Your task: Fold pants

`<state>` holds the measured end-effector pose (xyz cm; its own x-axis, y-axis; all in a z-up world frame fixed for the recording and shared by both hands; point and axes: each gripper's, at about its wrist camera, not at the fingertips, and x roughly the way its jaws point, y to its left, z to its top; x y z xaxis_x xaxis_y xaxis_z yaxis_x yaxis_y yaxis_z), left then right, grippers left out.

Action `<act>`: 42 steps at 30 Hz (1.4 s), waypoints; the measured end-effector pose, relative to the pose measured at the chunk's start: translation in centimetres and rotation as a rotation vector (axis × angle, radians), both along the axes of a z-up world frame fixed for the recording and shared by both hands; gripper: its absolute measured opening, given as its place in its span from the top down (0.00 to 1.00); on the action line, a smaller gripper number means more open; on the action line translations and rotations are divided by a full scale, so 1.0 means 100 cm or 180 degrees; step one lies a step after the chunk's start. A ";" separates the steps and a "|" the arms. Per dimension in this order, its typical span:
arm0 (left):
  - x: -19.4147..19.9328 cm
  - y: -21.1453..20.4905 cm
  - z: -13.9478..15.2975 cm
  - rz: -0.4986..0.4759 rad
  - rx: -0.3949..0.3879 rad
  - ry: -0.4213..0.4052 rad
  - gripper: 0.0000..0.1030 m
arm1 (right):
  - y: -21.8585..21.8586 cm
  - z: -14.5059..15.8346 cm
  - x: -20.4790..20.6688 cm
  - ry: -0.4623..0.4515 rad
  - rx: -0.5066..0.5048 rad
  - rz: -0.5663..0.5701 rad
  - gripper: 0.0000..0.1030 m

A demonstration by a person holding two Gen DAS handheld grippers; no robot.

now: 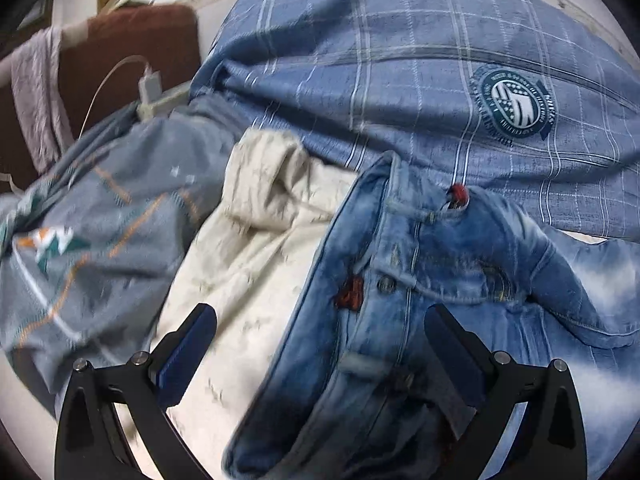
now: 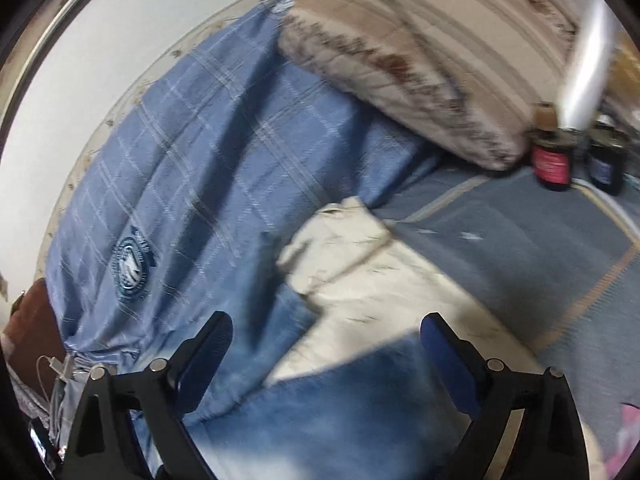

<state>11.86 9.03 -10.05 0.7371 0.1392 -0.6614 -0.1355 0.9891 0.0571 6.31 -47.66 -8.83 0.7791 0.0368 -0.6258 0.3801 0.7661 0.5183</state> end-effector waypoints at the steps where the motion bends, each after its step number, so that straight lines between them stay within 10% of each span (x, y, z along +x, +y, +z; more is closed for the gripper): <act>1: 0.007 0.000 0.003 -0.0026 0.0040 -0.0031 0.00 | 0.003 -0.001 0.006 -0.0014 -0.0001 0.0023 0.06; 16: 0.195 -0.022 0.016 -0.0443 -0.0439 0.0656 0.01 | 0.012 -0.009 0.109 -0.0024 -0.0088 0.0582 0.06; 27: 0.247 -0.055 -0.034 -0.0686 -0.0672 0.1253 0.61 | 0.000 -0.028 0.167 0.0325 -0.0171 0.0630 0.07; 33: 0.247 -0.058 -0.024 -0.0783 -0.0807 0.1156 0.82 | 0.014 -0.060 0.189 0.0880 -0.0124 0.0792 0.75; 42: 0.180 -0.033 0.047 -0.1019 -0.1115 0.0528 0.88 | 0.038 0.007 0.152 0.0279 -0.0219 0.0807 0.92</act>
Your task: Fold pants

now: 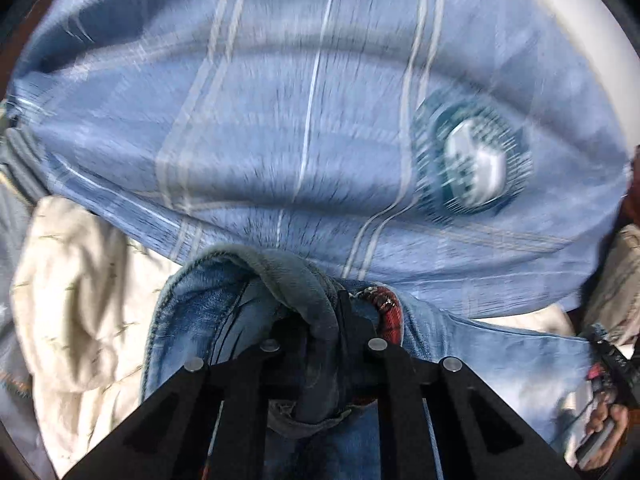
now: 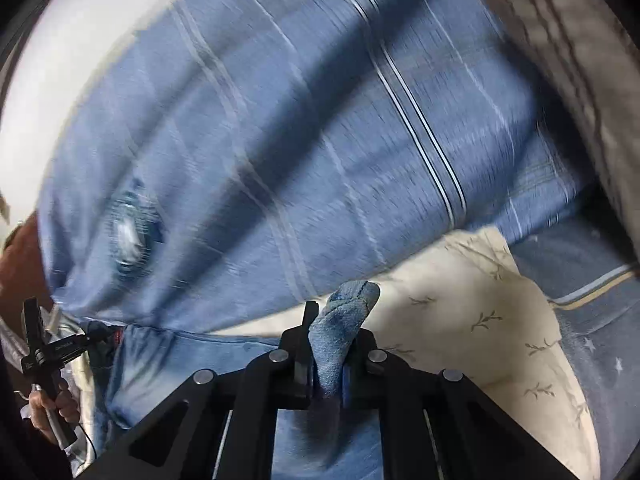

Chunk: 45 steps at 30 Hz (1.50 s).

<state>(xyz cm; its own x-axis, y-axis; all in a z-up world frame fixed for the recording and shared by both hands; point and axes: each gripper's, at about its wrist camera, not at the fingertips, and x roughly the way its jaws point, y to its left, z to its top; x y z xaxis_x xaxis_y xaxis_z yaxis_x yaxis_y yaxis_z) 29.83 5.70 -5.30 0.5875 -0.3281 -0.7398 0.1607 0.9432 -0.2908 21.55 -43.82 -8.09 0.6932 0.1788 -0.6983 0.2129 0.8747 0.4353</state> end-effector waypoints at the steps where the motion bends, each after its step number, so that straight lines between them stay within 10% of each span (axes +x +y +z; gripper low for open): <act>1: -0.016 0.009 0.014 -0.0019 -0.0094 -0.0090 0.88 | 0.001 0.008 -0.008 -0.0083 0.0055 -0.0018 0.92; 11: -0.142 0.063 0.026 -0.0181 -0.0235 -0.0422 0.88 | -0.033 0.020 -0.103 -0.0212 0.0373 -0.0278 0.92; 21: -0.227 0.071 -0.038 -0.0390 0.0153 -0.0028 0.87 | -0.029 -0.007 -0.196 0.0202 0.0333 -0.0020 0.92; 30: -0.267 0.093 -0.061 -0.0508 0.0508 0.0329 0.70 | -0.023 -0.024 -0.254 0.0539 0.0071 0.0307 0.72; 34: -0.289 0.113 -0.056 -0.0410 0.0772 0.0265 0.71 | -0.046 -0.005 -0.266 0.0217 0.0129 -0.0029 0.59; 36: -0.294 0.125 -0.045 -0.0330 0.0755 0.0198 0.71 | -0.051 0.008 -0.264 -0.0035 0.0197 -0.0180 0.28; 45: -0.272 0.077 -0.004 -0.0436 0.0209 -0.0221 0.60 | -0.016 -0.029 -0.187 0.0469 0.0024 0.0135 0.39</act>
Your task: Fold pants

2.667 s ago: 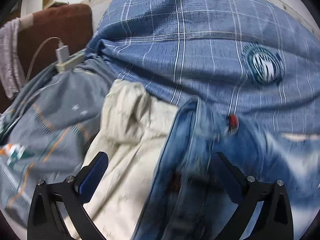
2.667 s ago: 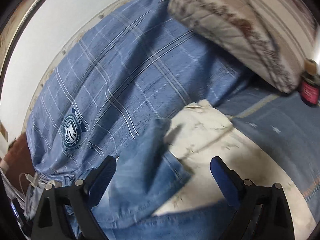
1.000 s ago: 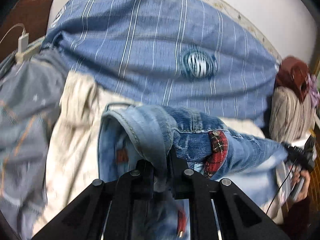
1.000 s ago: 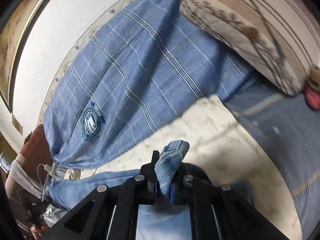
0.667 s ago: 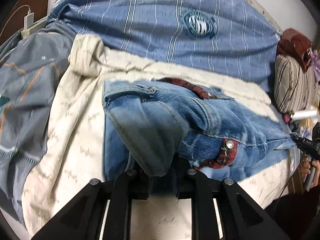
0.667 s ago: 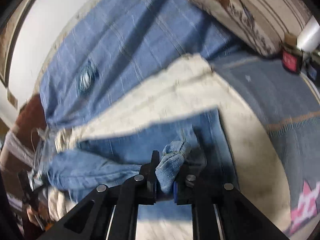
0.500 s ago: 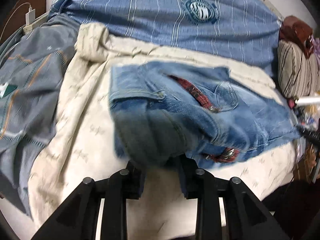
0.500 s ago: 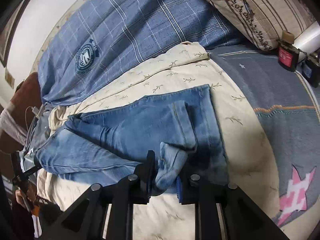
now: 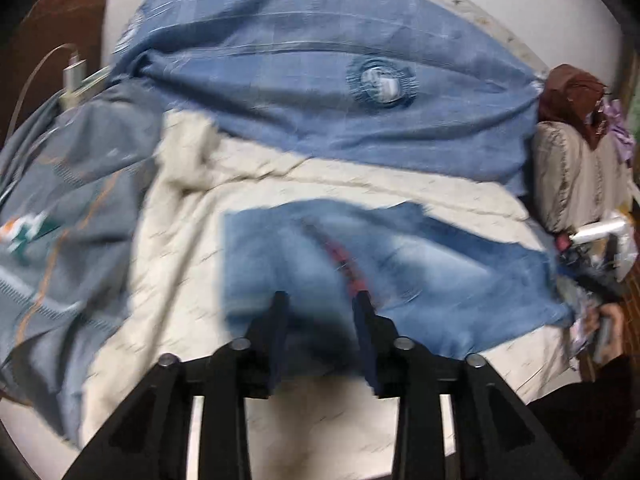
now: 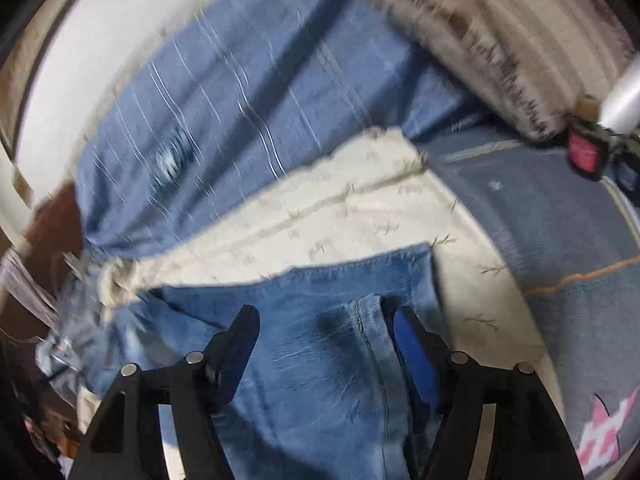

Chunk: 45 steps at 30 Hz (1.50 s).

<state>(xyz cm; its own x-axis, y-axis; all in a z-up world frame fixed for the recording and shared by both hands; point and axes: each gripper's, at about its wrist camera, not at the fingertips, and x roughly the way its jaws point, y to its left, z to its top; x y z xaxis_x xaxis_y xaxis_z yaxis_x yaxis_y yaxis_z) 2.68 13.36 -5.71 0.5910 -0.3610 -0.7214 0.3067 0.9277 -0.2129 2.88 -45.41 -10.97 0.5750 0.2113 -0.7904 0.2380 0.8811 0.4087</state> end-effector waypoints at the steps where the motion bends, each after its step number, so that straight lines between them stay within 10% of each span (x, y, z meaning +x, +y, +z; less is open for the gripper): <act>1: 0.004 -0.010 -0.002 -0.0030 -0.0011 0.0006 0.53 | 0.003 -0.008 0.004 0.0085 -0.0050 0.0055 0.45; 3: 0.011 -0.032 -0.010 -0.0052 0.0048 0.0086 0.50 | 0.011 -0.019 0.012 0.0244 -0.0153 0.0139 0.75; 6: 0.025 -0.053 -0.035 -0.0022 0.0303 0.0366 0.50 | 0.016 -0.014 0.013 0.0140 -0.0332 0.0151 0.85; 14: 0.024 -0.052 -0.061 0.0220 0.0453 0.0600 0.49 | -0.010 0.023 0.027 -0.0405 -0.0585 -0.0370 0.88; 23: 0.016 -0.057 -0.068 0.0314 0.0566 0.0451 0.30 | -0.043 -0.018 0.034 0.0086 -0.0356 -0.0715 0.83; 30: 0.014 -0.057 -0.071 0.0211 0.0706 0.0377 0.28 | -0.064 0.017 -0.020 -0.0132 -0.0324 -0.1487 0.74; 38: 0.010 -0.055 -0.073 0.0347 0.0522 0.0296 0.25 | 0.087 0.038 0.025 -0.0374 -0.0028 0.0199 0.74; 45: 0.009 -0.052 -0.077 0.0170 0.0399 0.0307 0.20 | 0.252 0.011 0.095 -0.0030 0.0248 0.1272 0.74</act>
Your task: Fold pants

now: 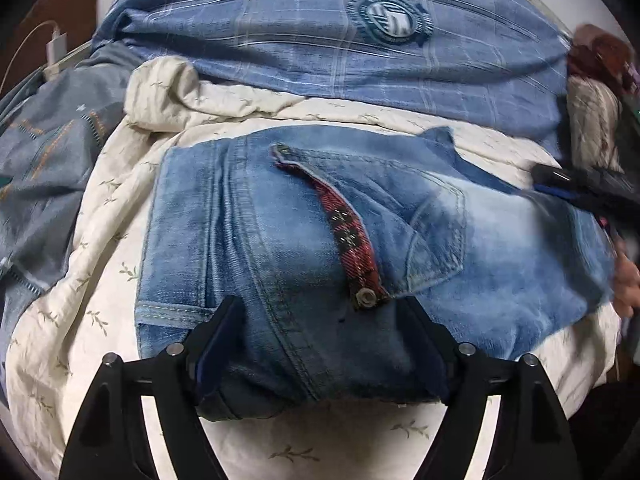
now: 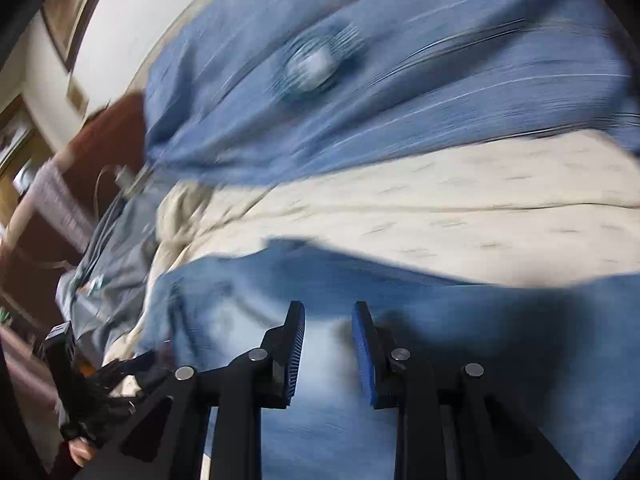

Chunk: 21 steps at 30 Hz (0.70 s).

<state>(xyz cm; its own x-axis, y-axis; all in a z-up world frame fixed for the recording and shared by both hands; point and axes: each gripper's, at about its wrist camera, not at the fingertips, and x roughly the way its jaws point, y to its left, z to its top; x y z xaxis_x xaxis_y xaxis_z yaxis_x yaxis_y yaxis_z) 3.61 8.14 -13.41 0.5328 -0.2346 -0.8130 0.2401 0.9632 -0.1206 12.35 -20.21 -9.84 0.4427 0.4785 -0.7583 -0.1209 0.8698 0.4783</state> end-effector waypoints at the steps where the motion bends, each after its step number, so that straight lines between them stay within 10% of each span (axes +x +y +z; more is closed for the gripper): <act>1: -0.002 -0.001 -0.001 -0.0060 0.0033 -0.0011 0.20 | 0.015 -0.003 0.006 0.0060 -0.0027 0.0065 0.74; 12: -0.013 0.005 -0.004 -0.0501 0.0054 0.0005 0.20 | 0.087 -0.052 0.072 0.0501 -0.0551 -0.0120 0.73; 21: -0.013 0.014 0.011 -0.0289 -0.0256 -0.0159 0.20 | -0.029 0.006 0.006 -0.0205 -0.0019 -0.0668 0.73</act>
